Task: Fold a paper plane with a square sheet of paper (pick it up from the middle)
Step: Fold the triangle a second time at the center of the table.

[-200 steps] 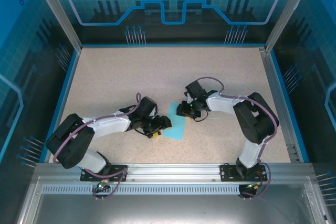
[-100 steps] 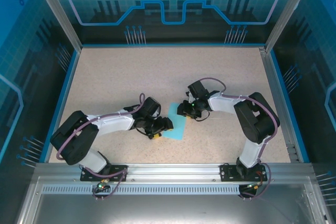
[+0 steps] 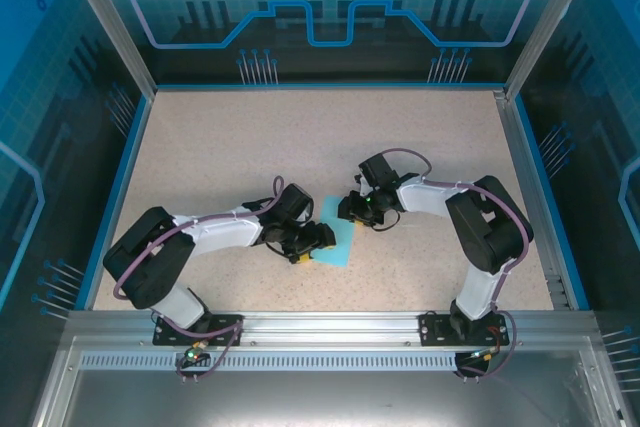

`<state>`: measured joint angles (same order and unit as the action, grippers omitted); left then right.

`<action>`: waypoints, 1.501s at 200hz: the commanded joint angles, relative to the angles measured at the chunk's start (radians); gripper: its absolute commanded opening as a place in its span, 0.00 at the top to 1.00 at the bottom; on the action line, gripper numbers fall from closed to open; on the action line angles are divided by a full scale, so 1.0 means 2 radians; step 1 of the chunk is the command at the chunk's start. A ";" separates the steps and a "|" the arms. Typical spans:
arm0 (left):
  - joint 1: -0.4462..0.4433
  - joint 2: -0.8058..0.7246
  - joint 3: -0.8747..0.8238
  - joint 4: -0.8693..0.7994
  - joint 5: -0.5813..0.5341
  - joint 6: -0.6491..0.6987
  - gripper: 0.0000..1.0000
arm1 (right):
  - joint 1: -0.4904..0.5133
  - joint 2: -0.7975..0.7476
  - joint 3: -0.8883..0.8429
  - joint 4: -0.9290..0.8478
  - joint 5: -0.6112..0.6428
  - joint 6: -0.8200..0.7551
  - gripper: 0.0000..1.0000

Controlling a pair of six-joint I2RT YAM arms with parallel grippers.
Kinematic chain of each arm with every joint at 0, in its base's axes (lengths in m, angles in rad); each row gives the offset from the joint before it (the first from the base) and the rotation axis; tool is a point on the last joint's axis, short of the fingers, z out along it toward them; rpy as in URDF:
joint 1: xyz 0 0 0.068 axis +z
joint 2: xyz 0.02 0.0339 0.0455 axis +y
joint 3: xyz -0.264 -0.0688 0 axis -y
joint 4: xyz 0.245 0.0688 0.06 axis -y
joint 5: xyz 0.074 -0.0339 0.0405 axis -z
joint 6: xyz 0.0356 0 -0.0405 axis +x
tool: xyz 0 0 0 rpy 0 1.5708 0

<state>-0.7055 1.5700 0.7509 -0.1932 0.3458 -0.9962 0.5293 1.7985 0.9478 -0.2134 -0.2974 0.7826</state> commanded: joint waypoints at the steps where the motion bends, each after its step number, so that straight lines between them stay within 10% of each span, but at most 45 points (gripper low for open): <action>1: -0.003 0.003 0.015 0.010 0.007 0.002 0.33 | -0.005 0.040 -0.027 -0.028 0.035 0.002 0.61; 222: -0.004 0.032 0.051 0.103 0.055 -0.007 0.43 | -0.008 0.040 -0.019 -0.039 0.021 -0.007 0.64; 300: -0.003 0.038 0.038 0.091 0.016 0.004 0.63 | -0.032 -0.106 -0.031 -0.016 -0.052 -0.060 0.67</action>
<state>-0.7082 1.6402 0.8322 0.0051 0.4137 -1.0061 0.4828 1.6970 0.8967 -0.2379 -0.3477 0.7128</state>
